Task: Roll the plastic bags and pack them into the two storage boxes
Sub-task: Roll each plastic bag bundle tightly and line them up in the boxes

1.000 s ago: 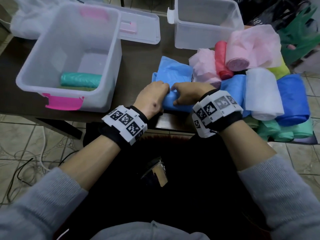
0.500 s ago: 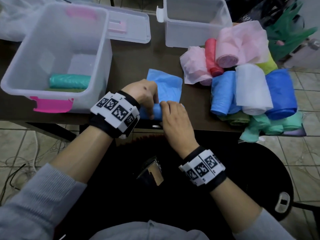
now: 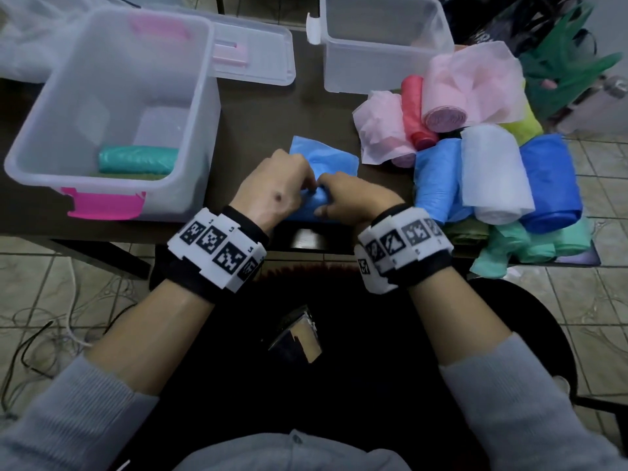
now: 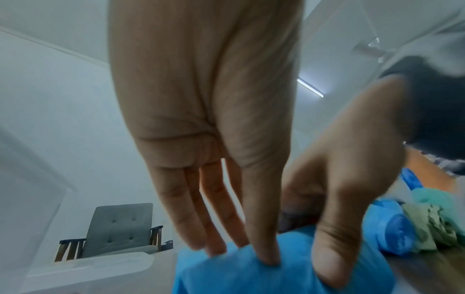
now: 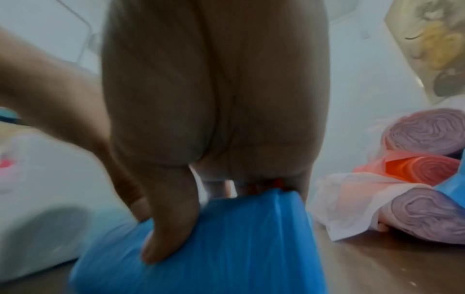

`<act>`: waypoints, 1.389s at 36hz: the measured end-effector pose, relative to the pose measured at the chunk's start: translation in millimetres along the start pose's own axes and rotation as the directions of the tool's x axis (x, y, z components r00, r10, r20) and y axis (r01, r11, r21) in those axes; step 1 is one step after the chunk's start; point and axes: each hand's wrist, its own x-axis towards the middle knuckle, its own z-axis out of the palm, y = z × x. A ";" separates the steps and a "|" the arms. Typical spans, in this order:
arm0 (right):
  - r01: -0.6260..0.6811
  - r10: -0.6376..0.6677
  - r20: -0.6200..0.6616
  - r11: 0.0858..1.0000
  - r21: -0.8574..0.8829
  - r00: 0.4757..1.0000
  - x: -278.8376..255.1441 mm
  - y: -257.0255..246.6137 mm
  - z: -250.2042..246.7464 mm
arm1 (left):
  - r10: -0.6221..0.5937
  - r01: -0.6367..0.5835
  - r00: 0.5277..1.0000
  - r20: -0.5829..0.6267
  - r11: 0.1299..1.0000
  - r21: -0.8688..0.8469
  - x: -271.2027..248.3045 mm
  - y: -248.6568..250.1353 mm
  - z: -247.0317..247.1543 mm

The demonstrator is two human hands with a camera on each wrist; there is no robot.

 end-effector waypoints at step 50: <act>-0.013 0.012 -0.023 1.000 -0.029 1.000 52.5 30.8 -23.3 | -0.041 0.044 0.999 0.029 0.993 -0.108 35.0 -20.8 -1.5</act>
